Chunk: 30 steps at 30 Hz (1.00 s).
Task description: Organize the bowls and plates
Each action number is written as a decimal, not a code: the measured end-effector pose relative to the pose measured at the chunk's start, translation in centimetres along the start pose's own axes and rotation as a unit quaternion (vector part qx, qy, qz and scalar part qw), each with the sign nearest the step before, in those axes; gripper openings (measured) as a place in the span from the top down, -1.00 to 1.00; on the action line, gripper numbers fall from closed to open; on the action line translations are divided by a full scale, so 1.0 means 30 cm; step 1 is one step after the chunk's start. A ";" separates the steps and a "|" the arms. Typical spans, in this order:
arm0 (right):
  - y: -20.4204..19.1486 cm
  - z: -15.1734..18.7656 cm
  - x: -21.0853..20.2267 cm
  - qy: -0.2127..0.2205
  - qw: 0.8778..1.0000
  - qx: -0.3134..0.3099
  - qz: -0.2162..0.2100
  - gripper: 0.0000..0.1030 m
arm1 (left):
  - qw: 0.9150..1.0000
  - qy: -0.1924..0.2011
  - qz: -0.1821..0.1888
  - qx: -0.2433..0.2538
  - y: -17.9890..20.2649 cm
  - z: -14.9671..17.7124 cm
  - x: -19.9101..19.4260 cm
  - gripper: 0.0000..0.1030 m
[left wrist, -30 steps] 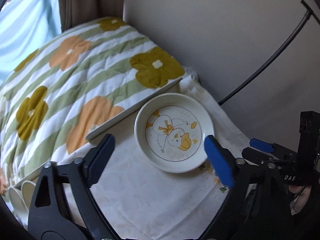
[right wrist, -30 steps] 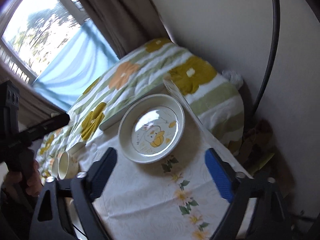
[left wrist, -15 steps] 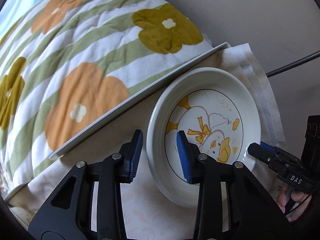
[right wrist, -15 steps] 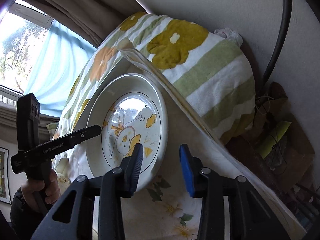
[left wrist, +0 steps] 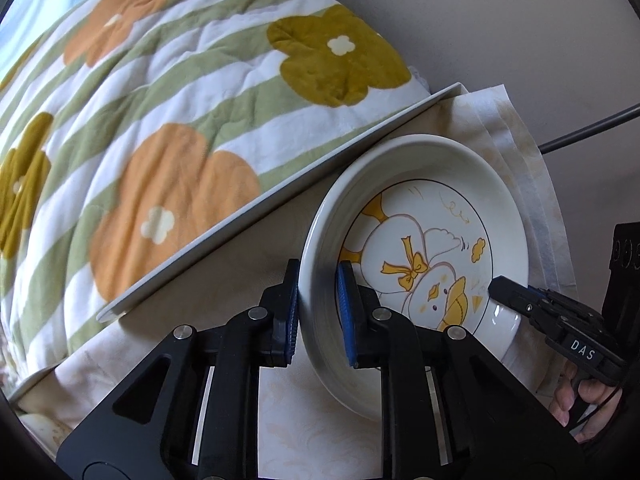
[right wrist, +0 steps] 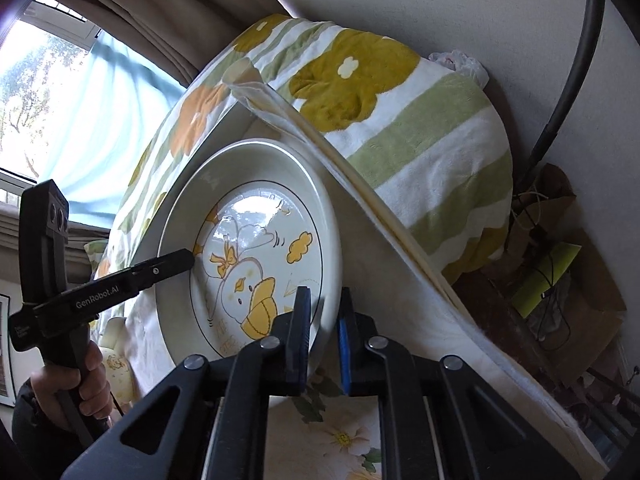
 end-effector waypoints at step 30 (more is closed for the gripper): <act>-0.486 0.343 -0.310 -0.023 0.967 -0.234 -0.099 0.78 | 0.968 0.183 -0.059 -0.162 -0.166 0.682 -0.746 0.70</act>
Point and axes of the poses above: each gripper's, at about its wrist camera, not at the fingertips, and x roughly the way its jaws point, y to its right, z to its underside, the point moved 8 cm from there along x, roughly the way its jaws point, and after that the axes turned 5 degrees about -z, right-handed, at the moved point
